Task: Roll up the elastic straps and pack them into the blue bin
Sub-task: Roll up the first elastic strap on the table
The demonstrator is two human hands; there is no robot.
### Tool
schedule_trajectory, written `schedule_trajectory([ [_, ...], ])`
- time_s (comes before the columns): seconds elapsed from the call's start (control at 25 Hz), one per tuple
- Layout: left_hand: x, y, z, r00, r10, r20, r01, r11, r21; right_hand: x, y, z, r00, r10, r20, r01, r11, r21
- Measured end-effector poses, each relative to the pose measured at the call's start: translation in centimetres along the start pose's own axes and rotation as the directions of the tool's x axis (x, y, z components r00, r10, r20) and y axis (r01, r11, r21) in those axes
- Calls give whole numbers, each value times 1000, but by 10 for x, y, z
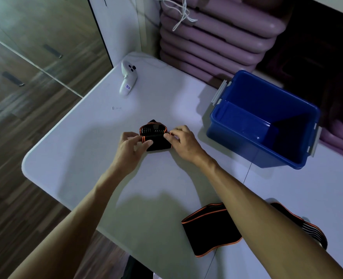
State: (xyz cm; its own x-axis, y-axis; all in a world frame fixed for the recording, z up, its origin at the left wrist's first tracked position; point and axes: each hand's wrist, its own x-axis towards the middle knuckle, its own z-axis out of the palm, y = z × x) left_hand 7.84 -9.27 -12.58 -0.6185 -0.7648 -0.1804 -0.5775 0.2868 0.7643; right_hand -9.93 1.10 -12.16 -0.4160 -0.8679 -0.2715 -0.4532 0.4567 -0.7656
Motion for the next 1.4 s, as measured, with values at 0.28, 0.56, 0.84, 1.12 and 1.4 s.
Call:
schedule_trajectory([
  [0.28,18,16,-12,980,-138,141,187,873,-450,-9,-13,-1,997,79,-14,-71,956,285],
  [0.56,-4,38,27,931,343,123,-318,930,-184,-78,15,-15,973,31,-230,19,977,212],
  [0.84,1,84,96,744,632,219,-619,774,-130,-124,50,-25,782,223,-582,-101,967,235],
  [1.12,6,89,108,779,595,195,-575,803,-155,-122,54,-35,760,242,-603,-170,970,176],
  [1.4,-14,85,97,824,551,129,-547,834,-68,-133,52,-39,756,261,-601,-175,964,199],
])
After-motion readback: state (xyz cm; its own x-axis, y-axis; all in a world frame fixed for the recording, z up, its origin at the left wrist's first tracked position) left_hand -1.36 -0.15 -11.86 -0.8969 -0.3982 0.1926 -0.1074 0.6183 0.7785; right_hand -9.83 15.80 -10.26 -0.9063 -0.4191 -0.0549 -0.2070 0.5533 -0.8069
